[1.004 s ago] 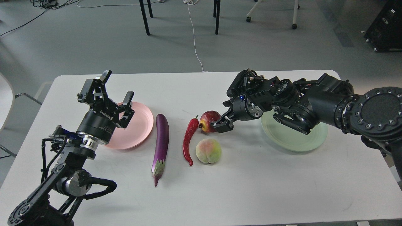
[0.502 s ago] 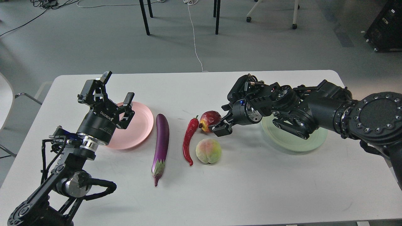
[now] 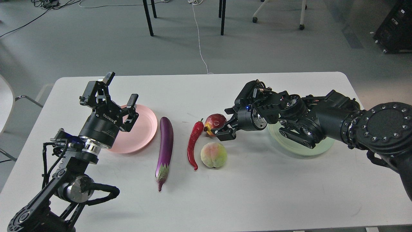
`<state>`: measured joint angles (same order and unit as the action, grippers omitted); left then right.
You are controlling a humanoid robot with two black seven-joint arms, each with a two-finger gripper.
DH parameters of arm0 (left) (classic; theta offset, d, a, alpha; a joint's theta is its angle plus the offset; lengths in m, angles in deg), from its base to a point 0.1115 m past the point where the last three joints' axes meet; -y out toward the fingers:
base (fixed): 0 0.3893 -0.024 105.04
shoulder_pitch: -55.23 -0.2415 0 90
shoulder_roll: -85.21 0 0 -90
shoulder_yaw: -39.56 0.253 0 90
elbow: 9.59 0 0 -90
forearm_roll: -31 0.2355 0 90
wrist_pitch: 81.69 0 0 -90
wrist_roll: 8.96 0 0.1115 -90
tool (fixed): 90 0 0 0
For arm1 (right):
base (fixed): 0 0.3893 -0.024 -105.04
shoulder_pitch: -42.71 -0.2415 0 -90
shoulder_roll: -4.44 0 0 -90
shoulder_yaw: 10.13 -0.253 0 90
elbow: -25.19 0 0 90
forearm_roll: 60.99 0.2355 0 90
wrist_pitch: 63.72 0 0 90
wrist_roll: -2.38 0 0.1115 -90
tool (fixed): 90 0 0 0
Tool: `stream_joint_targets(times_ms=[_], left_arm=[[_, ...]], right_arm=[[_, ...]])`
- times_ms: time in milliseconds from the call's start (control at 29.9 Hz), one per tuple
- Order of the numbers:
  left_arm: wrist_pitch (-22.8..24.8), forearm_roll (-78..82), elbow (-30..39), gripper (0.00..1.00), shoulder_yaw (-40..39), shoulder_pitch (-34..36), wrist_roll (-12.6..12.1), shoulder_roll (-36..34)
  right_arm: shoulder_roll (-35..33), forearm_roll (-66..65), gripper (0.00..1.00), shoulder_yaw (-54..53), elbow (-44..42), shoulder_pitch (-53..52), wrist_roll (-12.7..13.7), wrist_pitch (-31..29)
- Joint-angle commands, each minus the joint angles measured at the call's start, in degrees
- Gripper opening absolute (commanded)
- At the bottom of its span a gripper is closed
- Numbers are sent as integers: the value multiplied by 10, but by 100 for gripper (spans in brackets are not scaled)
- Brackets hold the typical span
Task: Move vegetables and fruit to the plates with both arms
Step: 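Close the right gripper around the red apple, then carry the apple onto the green plate and release it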
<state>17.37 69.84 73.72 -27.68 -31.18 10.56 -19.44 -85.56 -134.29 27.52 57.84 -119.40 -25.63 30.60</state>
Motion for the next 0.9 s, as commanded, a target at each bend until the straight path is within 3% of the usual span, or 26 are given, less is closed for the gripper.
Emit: stream_joint_targets(times_ms=[0,435,502,669,736,870], left_arm=[[0,0,0,99,0,-1,0,0],[1,0,5,99,0,-9,0,0],[0,0,5,99,0,-10,0,0],[0,1,6,99,0,-15,0,-1],[0,1,10,99,0,-17,0,-1],[1,1,11,99,-1,-19,0,-1]], right_arm=[[0,0,98,-11,-13,8,0,9],[0,3,91,-11,-19,33,0,39],[0,17,84,-9,-18,33,0,39],[0,31,49,-5,-16,32,0,39],[0,31,42,-5,-15,32,0,39],[0,31,41,-4,-11,26,0,39]])
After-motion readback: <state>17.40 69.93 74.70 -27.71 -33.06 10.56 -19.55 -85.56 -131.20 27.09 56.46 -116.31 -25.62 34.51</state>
